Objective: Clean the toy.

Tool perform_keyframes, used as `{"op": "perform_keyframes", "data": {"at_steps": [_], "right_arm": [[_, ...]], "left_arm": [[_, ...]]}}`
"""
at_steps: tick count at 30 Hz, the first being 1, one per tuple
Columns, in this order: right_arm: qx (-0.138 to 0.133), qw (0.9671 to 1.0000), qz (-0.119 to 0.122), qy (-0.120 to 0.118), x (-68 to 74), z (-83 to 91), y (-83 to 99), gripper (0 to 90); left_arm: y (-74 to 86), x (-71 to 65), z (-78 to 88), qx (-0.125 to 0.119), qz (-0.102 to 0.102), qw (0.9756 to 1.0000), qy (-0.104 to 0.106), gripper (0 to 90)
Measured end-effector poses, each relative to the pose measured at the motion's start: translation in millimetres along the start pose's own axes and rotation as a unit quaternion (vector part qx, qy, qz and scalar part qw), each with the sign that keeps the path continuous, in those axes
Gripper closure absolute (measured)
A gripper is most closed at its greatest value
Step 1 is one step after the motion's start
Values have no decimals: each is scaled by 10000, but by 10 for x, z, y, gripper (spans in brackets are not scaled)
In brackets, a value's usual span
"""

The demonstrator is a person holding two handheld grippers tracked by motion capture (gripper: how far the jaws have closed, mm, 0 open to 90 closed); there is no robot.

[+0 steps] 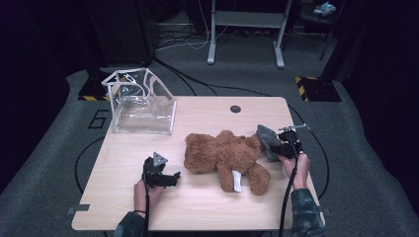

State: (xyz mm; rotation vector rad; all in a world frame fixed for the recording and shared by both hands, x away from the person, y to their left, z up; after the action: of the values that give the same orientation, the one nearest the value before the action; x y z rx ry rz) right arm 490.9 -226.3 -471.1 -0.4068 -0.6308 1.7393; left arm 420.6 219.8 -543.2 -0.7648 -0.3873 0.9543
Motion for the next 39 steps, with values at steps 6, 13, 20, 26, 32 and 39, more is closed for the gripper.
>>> {"op": "perform_keyframes", "data": {"at_steps": [6, 13, 20, 26, 32, 39], "right_arm": [[-135, 9985, 205, -485, 223, 84, -60, 774], [144, 9976, 371, -571, 334, -200, -42, 773], [326, 9989, 328, -106, 220, -291, 2, 774], [241, 9997, 19, -27, 23, -98, 56, 772], [-298, 9979, -98, -561, -16, 312, 46, 772], [-493, 9944, 189, -918, 250, 506, -15, 772]], "left_arm": [[0, 0, 0, -1, -1, 10000, -1, 97], [0, 0, 0, -1, 0, 10000, -1, 97], [0, 1, 0, 1, -2, 10000, 5, 97], [0, 0, 0, 1, 0, 10000, 0, 97], [0, 1, 0, 1, -3, 10000, 5, 97], [0, 1, 0, 1, -4, 10000, 5, 97]]}}
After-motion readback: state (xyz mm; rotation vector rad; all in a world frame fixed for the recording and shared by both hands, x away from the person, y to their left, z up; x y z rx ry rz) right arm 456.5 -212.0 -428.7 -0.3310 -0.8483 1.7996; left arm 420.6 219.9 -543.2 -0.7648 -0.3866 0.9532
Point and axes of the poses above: each handheld gripper's, and its own axes: z roughly backward along the jaws, y roughly out of its underside, x roughly to its left, the point moved 2 cm from there along -z, roughly forward along the jaws, and after that the axes turned 3 degrees about y, right-handed, at the moved point
